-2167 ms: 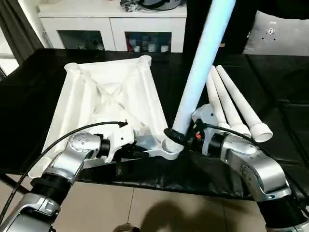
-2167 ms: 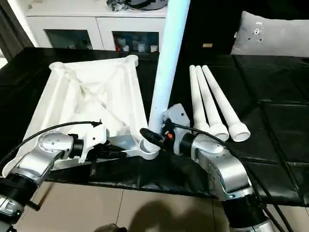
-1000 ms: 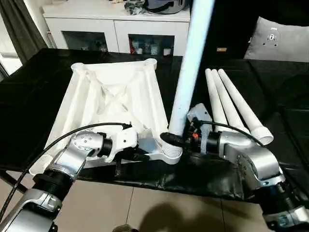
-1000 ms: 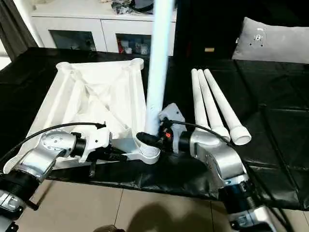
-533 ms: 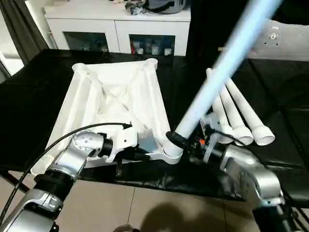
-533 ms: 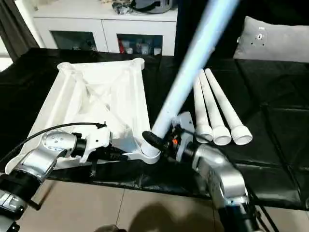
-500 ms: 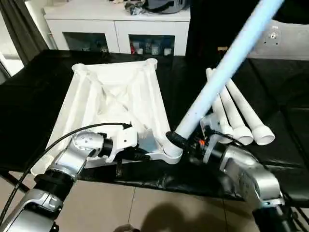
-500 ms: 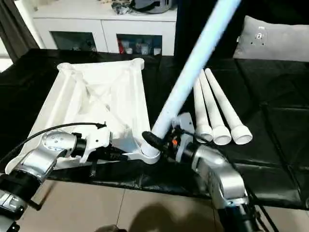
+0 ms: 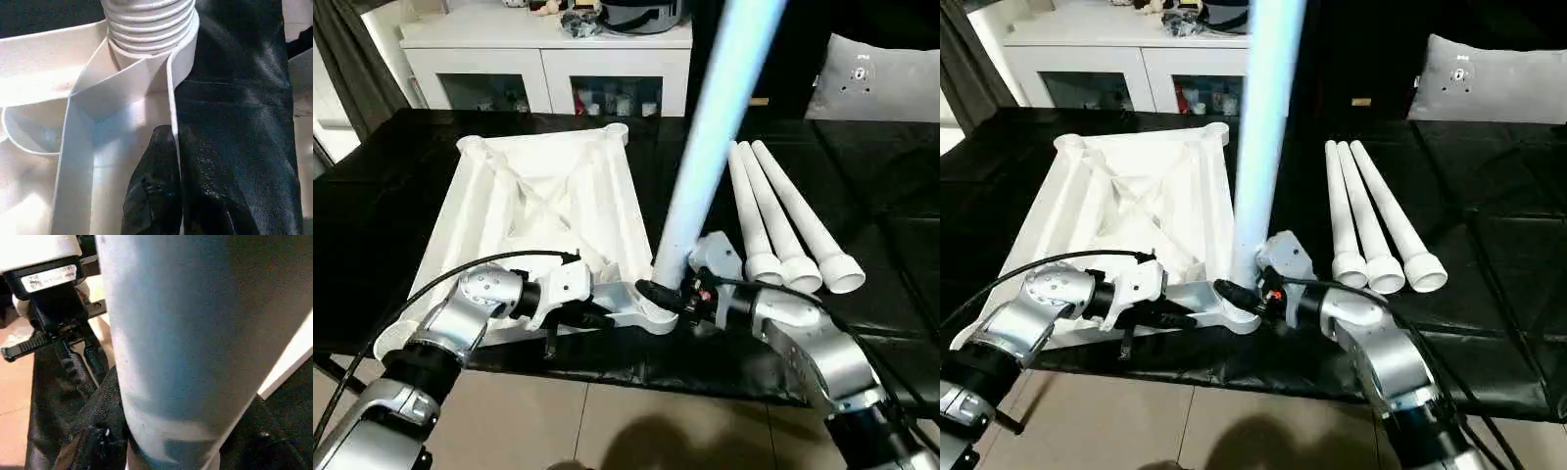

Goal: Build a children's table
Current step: Insert table leg to table base

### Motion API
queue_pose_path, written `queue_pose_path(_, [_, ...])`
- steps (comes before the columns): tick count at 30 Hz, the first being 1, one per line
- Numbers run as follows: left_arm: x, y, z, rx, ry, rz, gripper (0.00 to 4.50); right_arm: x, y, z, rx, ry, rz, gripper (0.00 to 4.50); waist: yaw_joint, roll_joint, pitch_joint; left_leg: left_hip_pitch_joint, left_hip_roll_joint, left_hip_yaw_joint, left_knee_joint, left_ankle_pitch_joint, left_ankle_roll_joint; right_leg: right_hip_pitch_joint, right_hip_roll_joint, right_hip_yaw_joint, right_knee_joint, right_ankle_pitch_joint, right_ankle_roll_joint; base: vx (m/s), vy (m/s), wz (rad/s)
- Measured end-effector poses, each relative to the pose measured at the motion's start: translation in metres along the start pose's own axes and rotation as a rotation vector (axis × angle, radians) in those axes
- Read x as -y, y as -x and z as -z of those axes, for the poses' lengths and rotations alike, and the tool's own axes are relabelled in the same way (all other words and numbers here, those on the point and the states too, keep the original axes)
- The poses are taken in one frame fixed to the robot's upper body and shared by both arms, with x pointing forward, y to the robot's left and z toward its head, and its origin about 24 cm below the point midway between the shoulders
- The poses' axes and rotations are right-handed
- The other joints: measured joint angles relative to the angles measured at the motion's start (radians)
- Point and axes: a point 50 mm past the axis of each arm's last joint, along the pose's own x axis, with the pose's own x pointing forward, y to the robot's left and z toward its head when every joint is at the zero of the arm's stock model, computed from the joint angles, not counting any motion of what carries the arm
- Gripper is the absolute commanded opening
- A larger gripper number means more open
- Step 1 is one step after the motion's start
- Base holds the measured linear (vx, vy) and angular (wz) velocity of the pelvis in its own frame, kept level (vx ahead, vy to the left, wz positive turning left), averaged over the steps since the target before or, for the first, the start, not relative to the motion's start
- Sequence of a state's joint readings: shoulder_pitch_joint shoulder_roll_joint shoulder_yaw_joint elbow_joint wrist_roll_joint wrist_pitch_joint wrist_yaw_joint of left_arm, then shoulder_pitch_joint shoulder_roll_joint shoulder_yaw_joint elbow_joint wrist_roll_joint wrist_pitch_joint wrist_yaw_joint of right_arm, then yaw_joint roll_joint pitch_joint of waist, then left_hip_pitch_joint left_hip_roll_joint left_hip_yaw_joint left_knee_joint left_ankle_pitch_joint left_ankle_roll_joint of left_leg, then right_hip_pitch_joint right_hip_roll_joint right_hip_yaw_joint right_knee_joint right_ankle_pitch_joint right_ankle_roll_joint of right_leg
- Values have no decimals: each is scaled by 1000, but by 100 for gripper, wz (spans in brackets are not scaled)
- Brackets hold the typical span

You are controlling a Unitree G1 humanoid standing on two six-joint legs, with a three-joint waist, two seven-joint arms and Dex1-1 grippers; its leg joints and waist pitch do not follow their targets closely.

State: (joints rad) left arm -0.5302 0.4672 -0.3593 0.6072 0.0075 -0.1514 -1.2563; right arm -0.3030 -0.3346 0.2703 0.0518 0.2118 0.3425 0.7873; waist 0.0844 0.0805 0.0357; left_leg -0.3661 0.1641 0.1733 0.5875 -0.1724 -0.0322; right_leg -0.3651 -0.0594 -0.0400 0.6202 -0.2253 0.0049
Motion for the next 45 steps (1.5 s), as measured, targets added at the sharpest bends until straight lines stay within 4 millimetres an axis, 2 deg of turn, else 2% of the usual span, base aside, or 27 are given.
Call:
queue_pose_path(9, [-9,4,-4,-34,-25,36,0,4,-6,-4,-36,-13,-63,191,-1,4,0,-3,0,1,-3,0,0,2,0,0,-4,4,-8,0,0,0])
queue_pose_path(13, [-12,4,-4,-41,-24,44,0,4,-7,-5,-40,-15,-62,191,-2,6,1,-1,0,1,-5,0,0,2,0,0,-4,4,-7,0,0,0])
queue_pose_path(16, [-14,4,-4,-47,-30,49,0,3,-7,-6,-48,-4,-50,191,-3,11,4,-1,0,1,-6,0,0,2,0,0,-5,1,-3,0,0,0])
queue_pose_path(22, [-14,6,-3,-44,-18,39,0,-2,-8,-7,-38,-9,-17,191,-4,11,4,-1,-1,1,-11,0,-1,1,0,0,-6,2,-4,0,0,0])
queue_pose_path(28, [3,15,5,-15,97,-58,0,-11,-17,-7,-4,-47,44,191,-33,11,5,-1,-1,2,-13,0,-1,0,1,1,-8,0,-4,0,0,0])
queue_pose_path(33, [17,11,0,-3,176,-157,0,-8,-21,-11,7,-56,116,191,-58,10,5,-2,-2,2,-14,0,-2,-1,1,4,-10,-1,-1,0,0,0])
queue_pose_path(36, [28,-1,-9,26,259,-264,0,-2,-24,-13,8,-59,177,191,-60,7,7,-2,-2,2,-15,-1,-2,-2,0,3,-10,-2,-1,0,0,0])
queue_pose_path(39, [30,-14,-19,26,292,-324,0,6,-23,-13,-1,-65,246,191,-53,5,8,-2,-2,2,-15,-1,-2,-2,0,2,-10,-2,0,0,0,0])
queue_pose_path(45, [31,-18,-25,1,291,-349,0,7,-22,-13,1,-69,276,191,-50,6,8,-2,-2,2,-17,-1,-2,-2,1,2,-11,-3,1,0,0,0])
